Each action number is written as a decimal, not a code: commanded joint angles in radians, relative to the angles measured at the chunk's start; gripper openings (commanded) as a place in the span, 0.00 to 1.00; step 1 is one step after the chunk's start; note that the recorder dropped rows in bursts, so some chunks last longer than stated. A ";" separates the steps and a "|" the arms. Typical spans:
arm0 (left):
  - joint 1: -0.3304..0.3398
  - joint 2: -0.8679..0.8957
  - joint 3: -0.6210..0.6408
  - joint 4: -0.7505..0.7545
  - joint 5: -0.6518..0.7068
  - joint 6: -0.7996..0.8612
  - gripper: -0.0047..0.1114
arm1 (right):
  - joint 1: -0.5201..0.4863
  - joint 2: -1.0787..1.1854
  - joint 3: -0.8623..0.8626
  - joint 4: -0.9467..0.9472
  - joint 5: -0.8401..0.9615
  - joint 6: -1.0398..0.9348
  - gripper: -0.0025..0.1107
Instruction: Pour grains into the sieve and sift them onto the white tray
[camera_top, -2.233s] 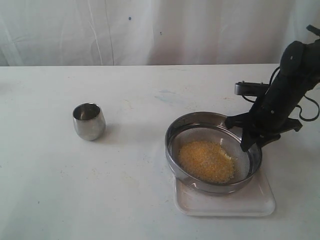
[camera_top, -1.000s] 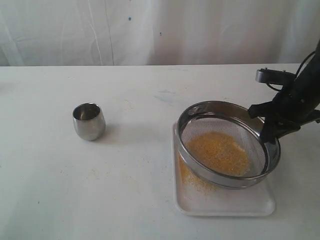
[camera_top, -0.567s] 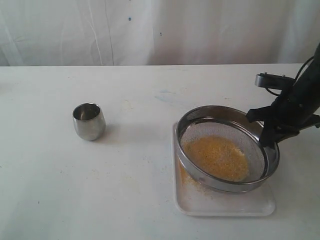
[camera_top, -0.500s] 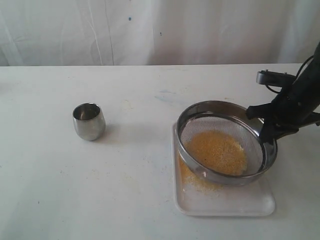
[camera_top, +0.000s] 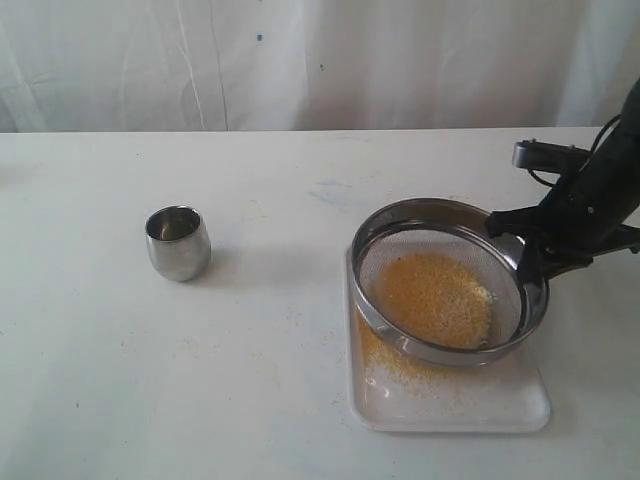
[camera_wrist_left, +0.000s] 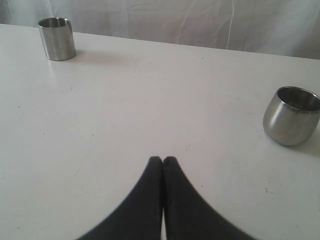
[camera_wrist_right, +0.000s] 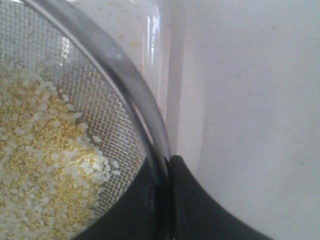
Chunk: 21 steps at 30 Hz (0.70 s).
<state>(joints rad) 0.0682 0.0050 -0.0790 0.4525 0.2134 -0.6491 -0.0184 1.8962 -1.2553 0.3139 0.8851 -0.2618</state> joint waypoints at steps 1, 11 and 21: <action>0.001 -0.005 0.002 0.006 -0.004 -0.001 0.04 | 0.010 -0.015 -0.001 0.028 0.068 -0.010 0.02; 0.001 -0.005 0.002 0.007 -0.004 -0.001 0.04 | 0.032 -0.022 0.009 0.006 0.082 0.008 0.02; 0.001 -0.005 0.002 0.007 -0.004 -0.001 0.04 | 0.037 -0.022 0.000 0.002 0.158 0.030 0.02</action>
<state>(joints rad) 0.0682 0.0050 -0.0790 0.4525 0.2134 -0.6491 0.0148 1.8906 -1.2638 0.2911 0.9529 -0.1940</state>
